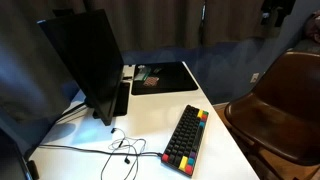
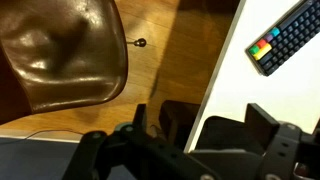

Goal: Press the letter W on the keyboard

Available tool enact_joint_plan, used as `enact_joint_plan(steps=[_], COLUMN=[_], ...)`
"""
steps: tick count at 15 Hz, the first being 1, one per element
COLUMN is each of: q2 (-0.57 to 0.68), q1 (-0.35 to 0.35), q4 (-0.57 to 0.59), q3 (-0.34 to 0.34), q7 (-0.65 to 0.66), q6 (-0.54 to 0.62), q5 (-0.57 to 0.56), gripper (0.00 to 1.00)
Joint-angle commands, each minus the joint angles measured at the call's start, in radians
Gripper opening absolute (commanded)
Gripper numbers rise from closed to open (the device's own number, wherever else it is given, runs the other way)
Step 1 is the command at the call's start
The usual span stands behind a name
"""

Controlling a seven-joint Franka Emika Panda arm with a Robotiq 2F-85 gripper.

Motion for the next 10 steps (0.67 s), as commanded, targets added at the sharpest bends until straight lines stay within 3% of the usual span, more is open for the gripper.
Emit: enact_joint_plan(steps=[1,7,10], q2=[0.001,0.001,0.06], q1=[-0.01,-0.01,0.064], q4=[0.002,0.002,0.008], q3=[0.009,0.009,0.091], q7=[-0.002,-0.002,-0.025], q6=[-0.003,-0.003,-0.009], q5=[0.002,0.002,0.0], gripper=[1.0,1.0,1.0])
